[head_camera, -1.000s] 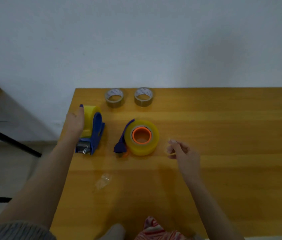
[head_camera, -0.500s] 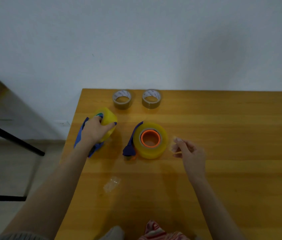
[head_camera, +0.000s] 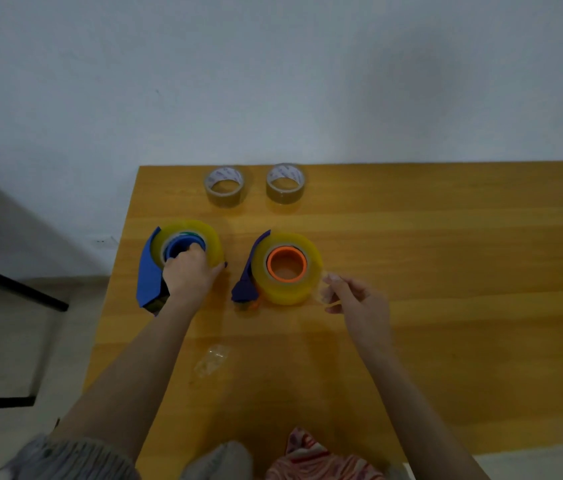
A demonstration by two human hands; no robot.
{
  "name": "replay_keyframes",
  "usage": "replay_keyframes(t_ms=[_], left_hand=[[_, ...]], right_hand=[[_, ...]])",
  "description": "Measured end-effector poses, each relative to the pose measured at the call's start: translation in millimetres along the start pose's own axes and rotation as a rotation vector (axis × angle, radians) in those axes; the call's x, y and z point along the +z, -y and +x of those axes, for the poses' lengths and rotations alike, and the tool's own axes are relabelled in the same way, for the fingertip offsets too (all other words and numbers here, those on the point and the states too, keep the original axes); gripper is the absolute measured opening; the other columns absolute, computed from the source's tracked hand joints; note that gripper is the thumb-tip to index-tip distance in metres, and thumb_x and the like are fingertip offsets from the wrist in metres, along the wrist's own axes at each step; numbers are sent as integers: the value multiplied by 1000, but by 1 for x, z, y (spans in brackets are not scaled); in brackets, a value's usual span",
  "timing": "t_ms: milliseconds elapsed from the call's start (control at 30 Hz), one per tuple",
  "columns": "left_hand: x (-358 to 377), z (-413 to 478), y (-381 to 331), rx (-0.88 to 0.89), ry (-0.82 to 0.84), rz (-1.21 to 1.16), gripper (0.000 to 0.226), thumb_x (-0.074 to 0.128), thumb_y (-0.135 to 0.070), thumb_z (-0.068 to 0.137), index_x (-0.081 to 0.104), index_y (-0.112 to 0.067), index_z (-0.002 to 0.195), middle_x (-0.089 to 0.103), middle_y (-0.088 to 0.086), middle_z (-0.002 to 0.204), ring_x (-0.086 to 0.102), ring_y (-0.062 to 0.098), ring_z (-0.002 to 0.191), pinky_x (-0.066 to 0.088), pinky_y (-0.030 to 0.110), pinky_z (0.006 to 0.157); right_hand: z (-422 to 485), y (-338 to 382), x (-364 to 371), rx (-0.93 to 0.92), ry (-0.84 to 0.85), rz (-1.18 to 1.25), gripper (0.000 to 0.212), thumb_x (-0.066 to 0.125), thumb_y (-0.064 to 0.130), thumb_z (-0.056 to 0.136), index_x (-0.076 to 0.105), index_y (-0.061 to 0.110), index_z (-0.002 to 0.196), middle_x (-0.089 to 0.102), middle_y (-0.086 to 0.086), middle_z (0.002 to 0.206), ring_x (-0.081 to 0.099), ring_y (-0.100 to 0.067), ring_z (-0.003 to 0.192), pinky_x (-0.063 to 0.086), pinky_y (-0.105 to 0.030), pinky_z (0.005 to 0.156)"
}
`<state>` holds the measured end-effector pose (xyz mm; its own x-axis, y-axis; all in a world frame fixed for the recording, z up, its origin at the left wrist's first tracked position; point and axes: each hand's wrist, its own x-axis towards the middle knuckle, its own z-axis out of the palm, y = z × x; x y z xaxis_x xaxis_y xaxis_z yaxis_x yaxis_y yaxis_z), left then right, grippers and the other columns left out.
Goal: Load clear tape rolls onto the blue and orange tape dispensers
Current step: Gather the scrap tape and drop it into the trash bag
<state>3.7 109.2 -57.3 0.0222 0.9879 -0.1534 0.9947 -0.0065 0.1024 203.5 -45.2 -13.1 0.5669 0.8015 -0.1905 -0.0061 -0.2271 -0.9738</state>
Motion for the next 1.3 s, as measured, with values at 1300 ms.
replay_keyframes(t_ms=[1300], left_hand=[[-141, -139, -48, 725, 402, -1431, 20, 78, -36, 67, 70, -25, 81, 69, -7, 82, 64, 5, 78, 49, 16, 71]], right_hand=[[-7, 125, -43, -68, 821, 53, 23, 50, 12, 94, 59, -7, 85, 57, -6, 62, 50, -17, 57, 54, -28, 60]])
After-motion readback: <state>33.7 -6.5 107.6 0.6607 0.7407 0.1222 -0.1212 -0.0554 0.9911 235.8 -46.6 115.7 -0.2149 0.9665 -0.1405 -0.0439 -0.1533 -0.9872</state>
